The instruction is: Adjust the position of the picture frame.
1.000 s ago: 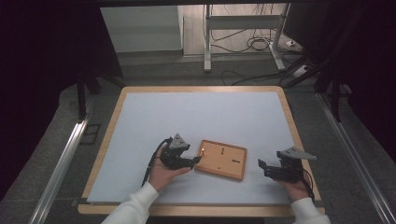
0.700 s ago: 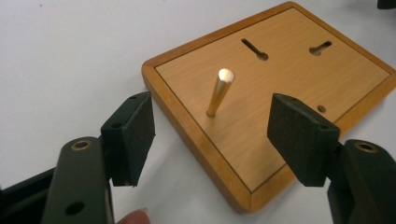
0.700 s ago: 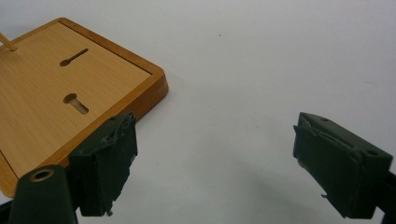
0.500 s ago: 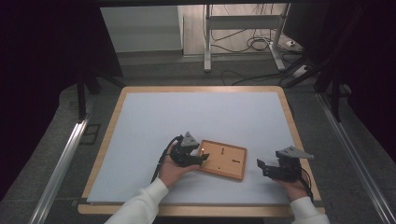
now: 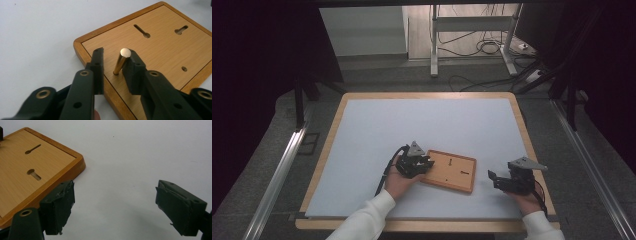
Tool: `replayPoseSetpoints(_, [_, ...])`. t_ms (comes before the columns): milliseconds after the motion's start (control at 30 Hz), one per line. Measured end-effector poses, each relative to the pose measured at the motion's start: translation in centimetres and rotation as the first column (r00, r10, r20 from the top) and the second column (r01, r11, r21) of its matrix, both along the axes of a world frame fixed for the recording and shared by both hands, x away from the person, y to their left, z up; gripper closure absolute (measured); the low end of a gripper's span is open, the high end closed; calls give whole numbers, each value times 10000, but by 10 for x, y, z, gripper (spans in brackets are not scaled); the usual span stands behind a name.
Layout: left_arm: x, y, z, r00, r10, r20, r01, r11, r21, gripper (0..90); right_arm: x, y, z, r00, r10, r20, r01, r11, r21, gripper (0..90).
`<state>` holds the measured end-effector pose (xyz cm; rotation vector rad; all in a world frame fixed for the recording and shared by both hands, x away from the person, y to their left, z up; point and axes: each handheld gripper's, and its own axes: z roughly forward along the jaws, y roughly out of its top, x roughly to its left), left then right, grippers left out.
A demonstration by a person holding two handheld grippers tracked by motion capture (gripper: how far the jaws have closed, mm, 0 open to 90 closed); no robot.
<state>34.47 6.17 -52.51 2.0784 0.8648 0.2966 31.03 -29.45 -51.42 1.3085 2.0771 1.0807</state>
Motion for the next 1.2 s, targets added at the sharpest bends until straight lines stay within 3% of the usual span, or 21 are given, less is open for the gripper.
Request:
replayPoseSetpoints(167, [-1,-3,1,9998,-161,106,159,9998,117,832,0,0,0,10000,-28,-4,28,10000,17,159])
replayPoseSetpoints(267, [0,-1,1,9997,-120,-205,117,9998,-138,827,0,0,0,10000,-25,-13,25,10000,-3,158])
replayPoseSetpoints(400, [0,-1,2,9999,-143,-26,142,9999,-66,835,0,0,0,10000,26,-12,-26,10000,-69,158])
replayPoseSetpoints(733, [2,2,4,9998,-130,-154,122,9984,-544,843,0,-2,1,10000,-1,10,0,10000,20,158])
replayPoseSetpoints(1200, [3,19,9,9999,-79,134,92,9953,-969,845,0,-1,0,10000,36,20,-36,10000,24,157])
